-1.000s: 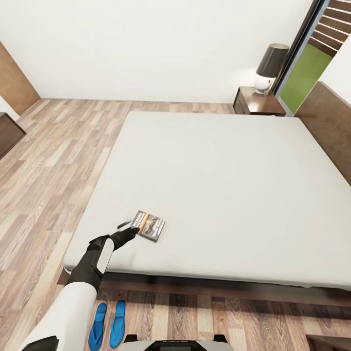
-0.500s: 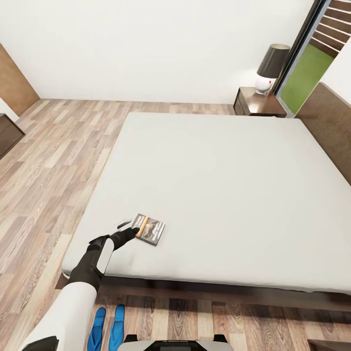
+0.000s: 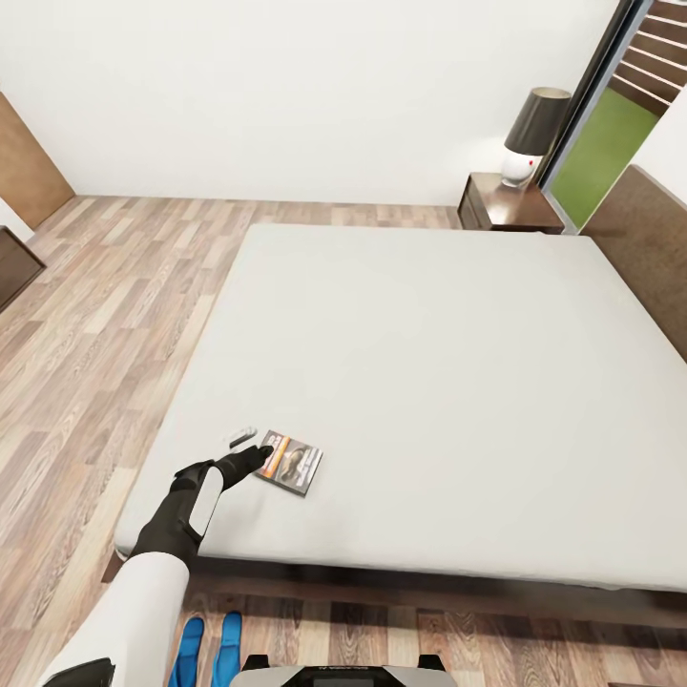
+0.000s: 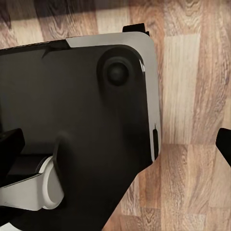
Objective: In the bedroom, move the book from the bed onto either nightstand, and place the two sandals side by side next to the bed.
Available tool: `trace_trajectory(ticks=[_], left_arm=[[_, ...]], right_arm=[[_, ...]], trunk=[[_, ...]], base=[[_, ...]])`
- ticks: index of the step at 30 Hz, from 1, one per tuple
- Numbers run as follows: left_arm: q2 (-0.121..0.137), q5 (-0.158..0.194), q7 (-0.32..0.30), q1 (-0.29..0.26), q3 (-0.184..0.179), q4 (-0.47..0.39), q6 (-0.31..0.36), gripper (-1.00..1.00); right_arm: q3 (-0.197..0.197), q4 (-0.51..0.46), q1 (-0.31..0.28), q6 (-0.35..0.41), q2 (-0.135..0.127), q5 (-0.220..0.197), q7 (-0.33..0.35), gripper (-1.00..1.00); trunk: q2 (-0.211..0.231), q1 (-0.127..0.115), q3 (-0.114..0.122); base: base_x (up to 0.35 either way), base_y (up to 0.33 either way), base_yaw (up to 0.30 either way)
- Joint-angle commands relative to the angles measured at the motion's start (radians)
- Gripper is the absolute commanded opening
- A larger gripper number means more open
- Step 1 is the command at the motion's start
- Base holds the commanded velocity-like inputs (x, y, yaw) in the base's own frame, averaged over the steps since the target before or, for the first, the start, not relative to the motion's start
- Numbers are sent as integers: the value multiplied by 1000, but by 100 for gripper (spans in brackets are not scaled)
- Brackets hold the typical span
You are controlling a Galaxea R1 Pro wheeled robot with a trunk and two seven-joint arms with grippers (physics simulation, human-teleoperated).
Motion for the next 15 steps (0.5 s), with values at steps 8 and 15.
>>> trace_trajectory(ticks=[8,15], left_arm=[[-1,6,-35,-1,7,-1,7,100],[6,7,-99,-2,12,-23,5,100]], right_arm=[[-8,4,-1,-7,-1,9,0,100],[-8,4,-1,-7,-2,9,1,100]], trunk=[[-2,1,-1],[-2,1,-1]], base=[[5,0,0],[0,0,0]])
